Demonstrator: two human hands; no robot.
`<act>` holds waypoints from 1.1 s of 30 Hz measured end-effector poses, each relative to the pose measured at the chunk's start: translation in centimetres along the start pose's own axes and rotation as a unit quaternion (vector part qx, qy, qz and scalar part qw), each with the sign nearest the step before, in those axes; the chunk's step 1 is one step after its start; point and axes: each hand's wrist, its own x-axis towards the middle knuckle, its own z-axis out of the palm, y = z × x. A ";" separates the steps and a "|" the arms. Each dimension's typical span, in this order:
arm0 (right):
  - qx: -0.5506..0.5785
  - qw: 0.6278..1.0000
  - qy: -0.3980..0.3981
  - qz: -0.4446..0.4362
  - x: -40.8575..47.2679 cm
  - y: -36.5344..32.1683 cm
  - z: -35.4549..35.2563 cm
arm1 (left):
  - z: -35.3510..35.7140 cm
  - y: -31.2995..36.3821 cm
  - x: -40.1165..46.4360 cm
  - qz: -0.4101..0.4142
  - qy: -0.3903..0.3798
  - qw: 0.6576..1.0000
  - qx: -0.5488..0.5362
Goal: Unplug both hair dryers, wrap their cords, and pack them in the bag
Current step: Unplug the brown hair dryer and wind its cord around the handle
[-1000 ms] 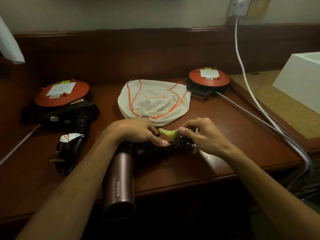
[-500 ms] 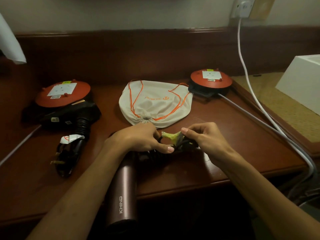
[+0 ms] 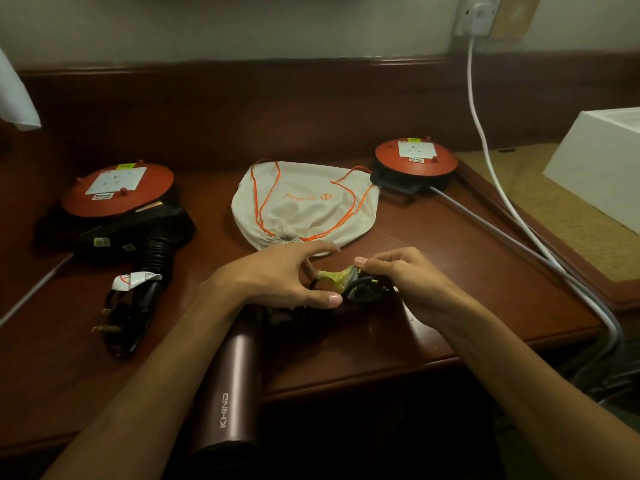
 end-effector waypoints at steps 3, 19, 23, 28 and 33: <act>0.060 0.997 0.028 0.025 0.3 0.4 0.8 | 0.7 0.4 0.0 -0.003 -0.004 0.999 0.039; -0.218 0.935 0.023 -0.278 -3.2 5.6 -1.8 | 1.6 1.0 -0.5 -0.013 0.060 0.988 0.145; -0.229 0.941 -0.004 -0.248 -3.1 5.5 -2.6 | 2.0 1.7 -1.3 0.010 0.087 0.971 0.223; -0.359 0.911 -0.065 -0.190 -3.0 2.4 -3.9 | 1.5 2.0 -1.1 0.030 0.072 0.951 0.300; -0.443 0.868 -0.056 -0.219 -3.2 0.9 -1.8 | 1.6 2.6 -4.1 -0.040 0.178 0.948 0.260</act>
